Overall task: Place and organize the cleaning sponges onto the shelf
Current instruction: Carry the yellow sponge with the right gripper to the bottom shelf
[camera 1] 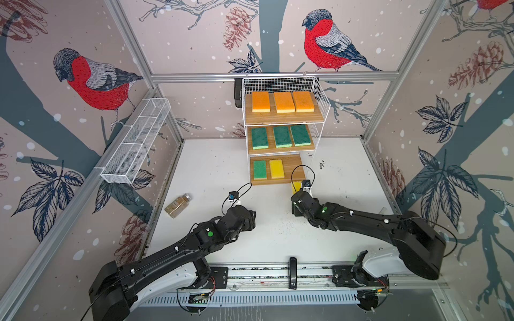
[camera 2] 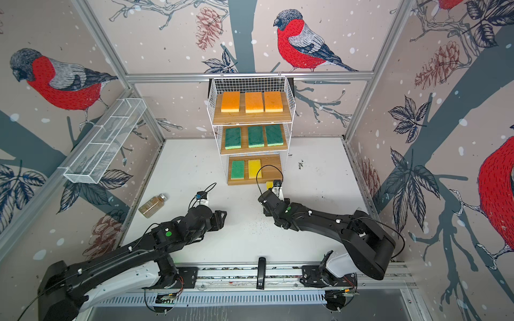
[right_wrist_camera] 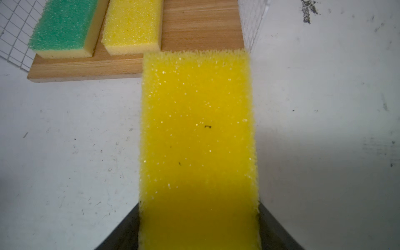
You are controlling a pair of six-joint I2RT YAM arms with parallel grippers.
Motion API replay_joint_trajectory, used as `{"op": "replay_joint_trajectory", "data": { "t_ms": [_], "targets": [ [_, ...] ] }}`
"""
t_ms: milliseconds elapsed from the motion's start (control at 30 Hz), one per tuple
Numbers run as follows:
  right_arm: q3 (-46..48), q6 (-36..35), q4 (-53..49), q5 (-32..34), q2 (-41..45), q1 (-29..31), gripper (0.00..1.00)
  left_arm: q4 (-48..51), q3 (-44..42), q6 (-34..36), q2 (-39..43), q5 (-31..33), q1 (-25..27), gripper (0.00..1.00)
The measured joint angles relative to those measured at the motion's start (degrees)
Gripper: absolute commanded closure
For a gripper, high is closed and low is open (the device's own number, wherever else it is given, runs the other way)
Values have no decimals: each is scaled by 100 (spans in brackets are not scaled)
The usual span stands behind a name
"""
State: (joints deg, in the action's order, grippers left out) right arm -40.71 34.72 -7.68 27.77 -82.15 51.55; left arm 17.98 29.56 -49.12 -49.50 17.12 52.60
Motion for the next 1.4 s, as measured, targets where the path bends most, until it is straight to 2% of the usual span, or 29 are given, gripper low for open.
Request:
{"op": "replay_joint_trajectory", "data": {
  "t_ms": [467,767,1167,1400],
  "targets": [
    [-511,-903,601,-297,-684,-688,29,-269,39,313,48,-37,-321,39],
    [-815,-1102,933,-520,-1113,-1008,29,-608,-9,710,256,-39,-341,38],
    [-1453,-1373,1150,-715,-1812,-1235,29,-831,-138,890,345,-17,-470,38],
    [-1799,-1423,1174,-767,-2166,-1412,29,-874,-212,964,365,-81,-787,38]
  ]
}}
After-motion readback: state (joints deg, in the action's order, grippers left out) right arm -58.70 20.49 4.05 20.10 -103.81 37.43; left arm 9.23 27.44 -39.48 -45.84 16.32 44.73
